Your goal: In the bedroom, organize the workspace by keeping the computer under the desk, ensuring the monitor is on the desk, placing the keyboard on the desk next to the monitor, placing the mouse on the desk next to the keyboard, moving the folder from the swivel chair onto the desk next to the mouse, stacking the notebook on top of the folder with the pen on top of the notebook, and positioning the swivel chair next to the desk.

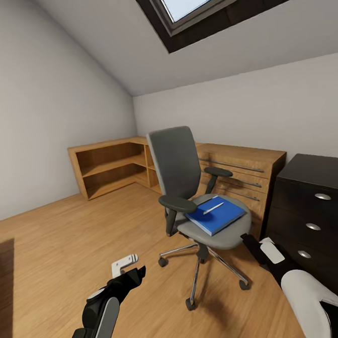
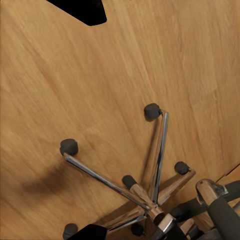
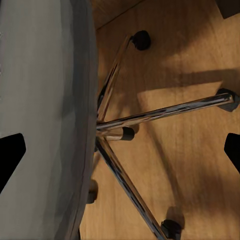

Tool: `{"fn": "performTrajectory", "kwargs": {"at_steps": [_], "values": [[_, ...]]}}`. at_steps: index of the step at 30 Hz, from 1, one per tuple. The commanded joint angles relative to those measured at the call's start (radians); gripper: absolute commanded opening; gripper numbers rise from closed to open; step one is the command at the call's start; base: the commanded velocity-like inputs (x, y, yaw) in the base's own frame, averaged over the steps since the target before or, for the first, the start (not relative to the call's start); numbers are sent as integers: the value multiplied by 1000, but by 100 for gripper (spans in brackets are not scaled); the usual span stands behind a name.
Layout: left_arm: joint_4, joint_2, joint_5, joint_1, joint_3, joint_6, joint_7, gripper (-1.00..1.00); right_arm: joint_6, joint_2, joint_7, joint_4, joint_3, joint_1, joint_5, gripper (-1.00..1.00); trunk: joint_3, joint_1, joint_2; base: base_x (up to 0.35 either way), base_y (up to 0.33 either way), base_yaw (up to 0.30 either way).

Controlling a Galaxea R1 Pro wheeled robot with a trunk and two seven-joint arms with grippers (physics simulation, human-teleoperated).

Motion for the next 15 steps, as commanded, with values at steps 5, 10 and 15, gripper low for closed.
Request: {"fn": "performTrajectory", "kwargs": {"at_steps": [5, 10, 15], "values": [[2, 1, 10, -1, 0, 2, 9, 100, 4, 0, -6, -3, -1, 0, -8, 100, -1, 0, 0, 2, 0, 0], [3, 2, 9, -1, -1, 2, 8, 100, 4, 0, -6, -2, -1, 0, -8, 100, -1, 0, 0, 119, 0, 0], [3, 2, 8, -1, 0, 3, 7, 100, 4, 0, -6, -3, -1, 0, -8, 100, -1, 0, 0, 71, 0, 0]]}}
